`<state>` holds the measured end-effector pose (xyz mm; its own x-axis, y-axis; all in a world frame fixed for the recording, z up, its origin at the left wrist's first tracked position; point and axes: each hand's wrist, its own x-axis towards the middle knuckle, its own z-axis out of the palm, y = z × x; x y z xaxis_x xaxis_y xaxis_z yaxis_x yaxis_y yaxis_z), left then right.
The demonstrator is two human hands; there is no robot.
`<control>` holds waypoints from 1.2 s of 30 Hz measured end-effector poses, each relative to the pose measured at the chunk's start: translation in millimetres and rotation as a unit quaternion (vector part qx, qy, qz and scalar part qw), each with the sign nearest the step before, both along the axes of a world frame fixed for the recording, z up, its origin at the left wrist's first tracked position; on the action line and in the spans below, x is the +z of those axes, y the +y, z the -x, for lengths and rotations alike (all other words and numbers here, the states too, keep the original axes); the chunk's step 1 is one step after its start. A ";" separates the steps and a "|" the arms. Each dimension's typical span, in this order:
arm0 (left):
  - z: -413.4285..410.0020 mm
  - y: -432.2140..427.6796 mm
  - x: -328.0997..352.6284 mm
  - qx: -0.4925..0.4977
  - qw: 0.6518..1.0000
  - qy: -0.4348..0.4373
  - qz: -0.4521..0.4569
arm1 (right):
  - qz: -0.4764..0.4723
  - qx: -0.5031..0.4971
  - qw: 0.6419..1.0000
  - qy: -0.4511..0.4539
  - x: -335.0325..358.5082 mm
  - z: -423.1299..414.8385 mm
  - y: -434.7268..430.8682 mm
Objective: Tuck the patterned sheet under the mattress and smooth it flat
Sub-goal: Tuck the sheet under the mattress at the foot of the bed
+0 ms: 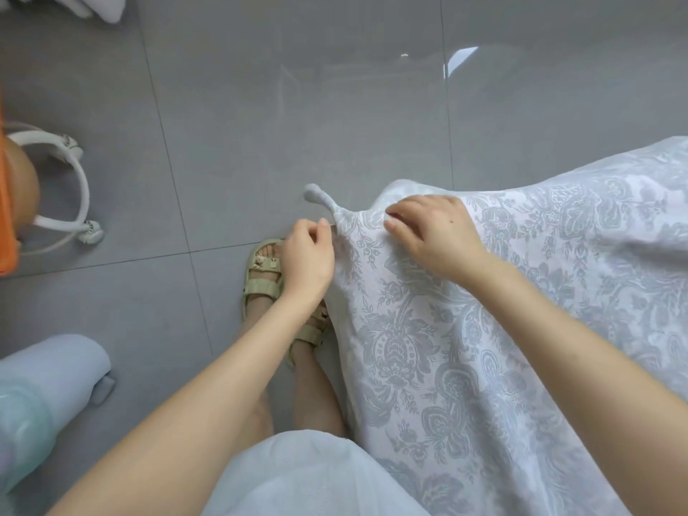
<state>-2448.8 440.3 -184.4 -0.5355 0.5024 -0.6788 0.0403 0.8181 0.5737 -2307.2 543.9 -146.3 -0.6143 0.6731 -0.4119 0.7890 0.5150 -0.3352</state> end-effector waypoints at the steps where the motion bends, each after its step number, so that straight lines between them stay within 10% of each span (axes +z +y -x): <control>1: -3.8 -3.8 -1.1 0.032 0.997 -0.063 0.004 | 0.037 0.013 0.999 -0.032 1.2 3.4 2.0; 8: -16.7 -2.5 -0.2 0.152 0.952 -0.264 -0.012 | 0.305 -0.065 0.921 -0.234 -7.1 50.4 39.6; 22: 4.5 -4.5 2.0 0.217 0.918 -0.331 -0.018 | 0.348 -0.130 0.894 -0.248 -14.4 45.8 41.5; 29: 14.6 2.3 15.1 0.009 0.975 -0.178 -0.135 | 0.381 -0.119 0.878 -0.264 3.5 53.3 45.4; 36: 4.8 28.5 41.7 -0.141 0.916 -0.375 0.032 | 0.387 -0.143 0.893 -0.181 76.3 17.7 36.2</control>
